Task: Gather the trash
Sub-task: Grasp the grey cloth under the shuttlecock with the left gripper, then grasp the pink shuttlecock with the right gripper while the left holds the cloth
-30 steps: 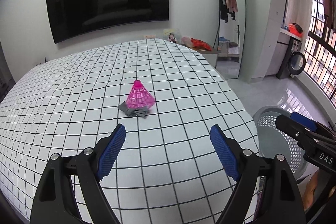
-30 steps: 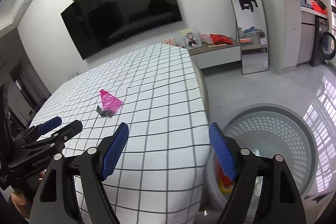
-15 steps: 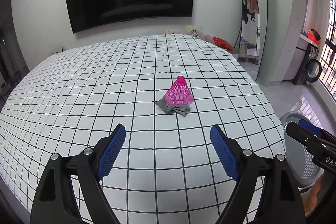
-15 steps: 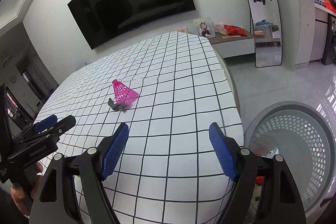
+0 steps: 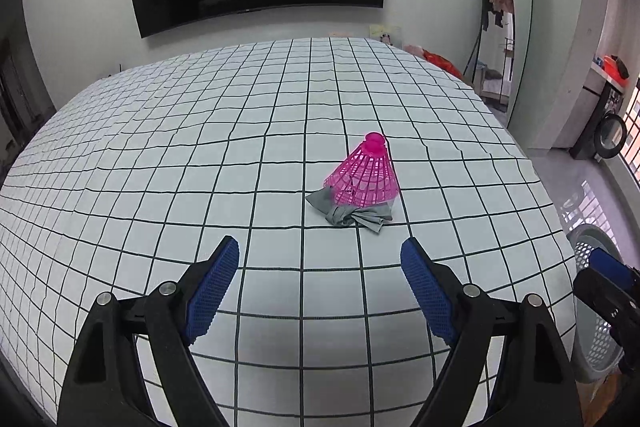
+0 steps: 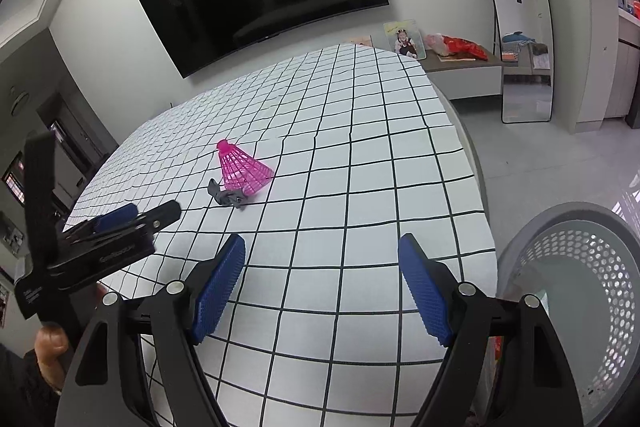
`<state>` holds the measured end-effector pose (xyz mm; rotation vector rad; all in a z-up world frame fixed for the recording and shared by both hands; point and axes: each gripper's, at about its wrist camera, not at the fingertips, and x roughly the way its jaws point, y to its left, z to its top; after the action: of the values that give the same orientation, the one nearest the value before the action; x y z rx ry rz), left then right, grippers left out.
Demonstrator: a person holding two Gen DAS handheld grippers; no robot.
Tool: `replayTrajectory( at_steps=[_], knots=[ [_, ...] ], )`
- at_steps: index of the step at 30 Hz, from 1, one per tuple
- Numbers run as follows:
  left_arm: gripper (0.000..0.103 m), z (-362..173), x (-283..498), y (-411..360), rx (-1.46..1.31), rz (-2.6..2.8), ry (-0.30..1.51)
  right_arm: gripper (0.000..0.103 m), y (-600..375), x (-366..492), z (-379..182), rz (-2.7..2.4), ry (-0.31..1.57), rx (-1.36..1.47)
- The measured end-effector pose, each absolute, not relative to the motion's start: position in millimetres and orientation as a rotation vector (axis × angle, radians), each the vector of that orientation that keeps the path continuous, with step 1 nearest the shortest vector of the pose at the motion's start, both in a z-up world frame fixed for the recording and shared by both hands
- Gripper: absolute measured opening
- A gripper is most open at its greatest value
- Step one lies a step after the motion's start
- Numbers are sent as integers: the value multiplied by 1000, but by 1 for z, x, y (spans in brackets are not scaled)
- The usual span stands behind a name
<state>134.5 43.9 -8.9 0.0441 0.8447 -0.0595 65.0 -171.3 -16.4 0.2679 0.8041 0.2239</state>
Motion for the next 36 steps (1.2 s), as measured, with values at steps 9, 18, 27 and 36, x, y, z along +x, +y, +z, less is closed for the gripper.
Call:
replayTrajectory(
  at_steps=[9, 18, 27, 36],
  knots=[
    [81, -29, 172, 35, 39, -71, 908, 76, -170, 77, -25, 243, 825, 283],
    [81, -58, 201, 27, 8, -64, 983, 76, -175, 81, -33, 243, 837, 305],
    [52, -66, 209, 25, 22, -52, 975, 76, -180, 81, -40, 243, 849, 320],
    [14, -60, 186, 34, 7, -100, 977, 76, -176, 83, -42, 246, 858, 313]
  ],
)
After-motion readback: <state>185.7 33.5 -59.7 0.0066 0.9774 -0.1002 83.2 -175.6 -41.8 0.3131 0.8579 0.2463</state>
